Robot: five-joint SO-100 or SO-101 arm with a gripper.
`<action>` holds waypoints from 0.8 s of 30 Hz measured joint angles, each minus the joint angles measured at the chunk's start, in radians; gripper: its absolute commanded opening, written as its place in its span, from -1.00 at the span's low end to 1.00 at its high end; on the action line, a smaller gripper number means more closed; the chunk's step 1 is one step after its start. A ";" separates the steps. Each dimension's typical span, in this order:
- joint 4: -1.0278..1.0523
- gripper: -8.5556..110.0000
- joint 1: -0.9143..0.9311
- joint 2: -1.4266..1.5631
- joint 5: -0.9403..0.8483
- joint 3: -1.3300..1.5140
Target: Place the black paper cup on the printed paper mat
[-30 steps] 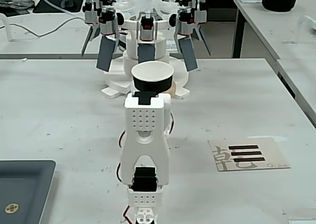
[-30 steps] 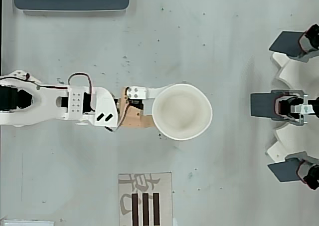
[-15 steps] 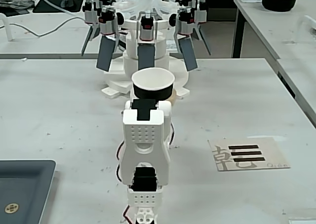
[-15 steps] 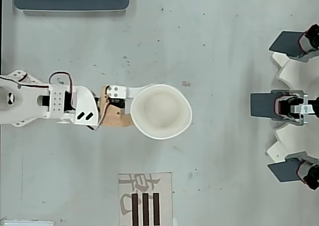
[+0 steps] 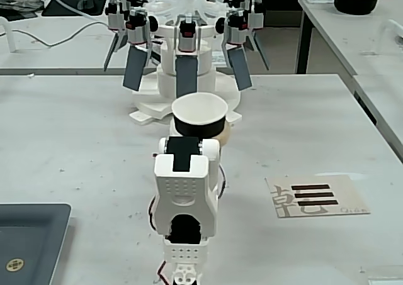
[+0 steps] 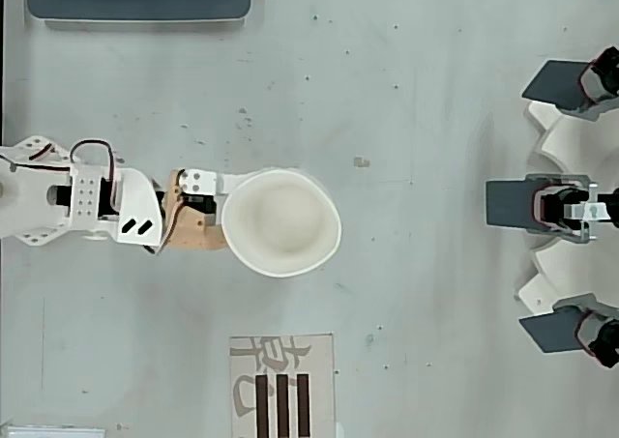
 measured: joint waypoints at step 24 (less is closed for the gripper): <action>-0.055 -0.73 0.325 -0.008 0.000 0.032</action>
